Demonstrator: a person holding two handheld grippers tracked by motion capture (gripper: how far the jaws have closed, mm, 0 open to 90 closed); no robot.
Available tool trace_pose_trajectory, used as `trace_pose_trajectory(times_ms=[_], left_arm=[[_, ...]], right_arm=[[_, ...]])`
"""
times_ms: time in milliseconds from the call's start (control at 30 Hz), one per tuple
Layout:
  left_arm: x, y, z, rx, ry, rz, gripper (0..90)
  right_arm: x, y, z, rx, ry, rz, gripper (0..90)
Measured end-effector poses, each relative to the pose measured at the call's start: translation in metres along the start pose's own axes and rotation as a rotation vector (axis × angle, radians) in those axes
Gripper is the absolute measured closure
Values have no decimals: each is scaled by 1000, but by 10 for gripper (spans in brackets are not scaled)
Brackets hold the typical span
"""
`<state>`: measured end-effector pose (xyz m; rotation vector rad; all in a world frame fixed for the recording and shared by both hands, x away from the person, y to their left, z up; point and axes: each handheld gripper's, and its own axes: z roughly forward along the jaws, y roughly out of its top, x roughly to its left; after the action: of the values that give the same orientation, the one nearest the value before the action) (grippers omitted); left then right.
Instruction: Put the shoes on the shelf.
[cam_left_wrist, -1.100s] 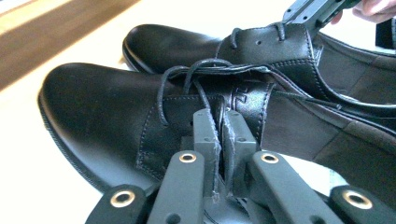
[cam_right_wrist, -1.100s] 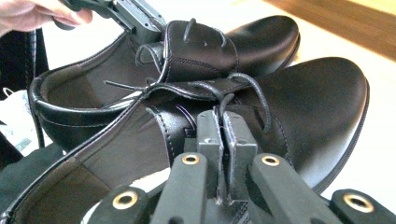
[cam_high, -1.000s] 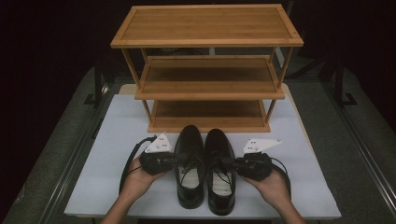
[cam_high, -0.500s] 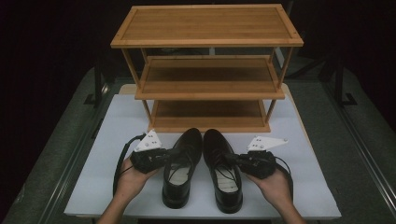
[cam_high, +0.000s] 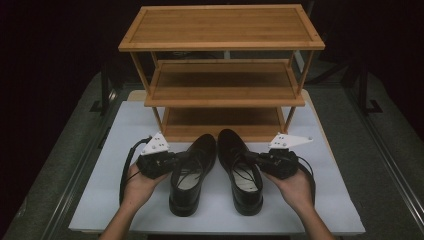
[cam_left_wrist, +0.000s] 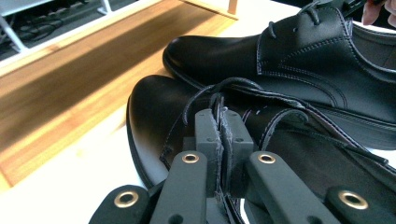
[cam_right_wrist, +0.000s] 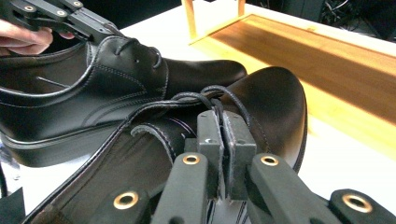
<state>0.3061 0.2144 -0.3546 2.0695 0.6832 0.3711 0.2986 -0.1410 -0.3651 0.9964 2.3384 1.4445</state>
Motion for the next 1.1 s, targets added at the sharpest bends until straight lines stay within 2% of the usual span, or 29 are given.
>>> trace_pose_trajectory(times_ms=[300,667,867,1100], left_arm=[[21,12,10,-35,43,-18,874],[51,24,47,-39,94,-35,874],[58,27,63,-59,121,-33,874],[61,33,82,-59,146,-20,874]], right_arm=[[-26,16,10,-1,-43,17,870],[-61,35,31,-4,-95,37,870],[-73,40,42,-13,-122,42,869],[-82,41,57,-3,-151,54,869]])
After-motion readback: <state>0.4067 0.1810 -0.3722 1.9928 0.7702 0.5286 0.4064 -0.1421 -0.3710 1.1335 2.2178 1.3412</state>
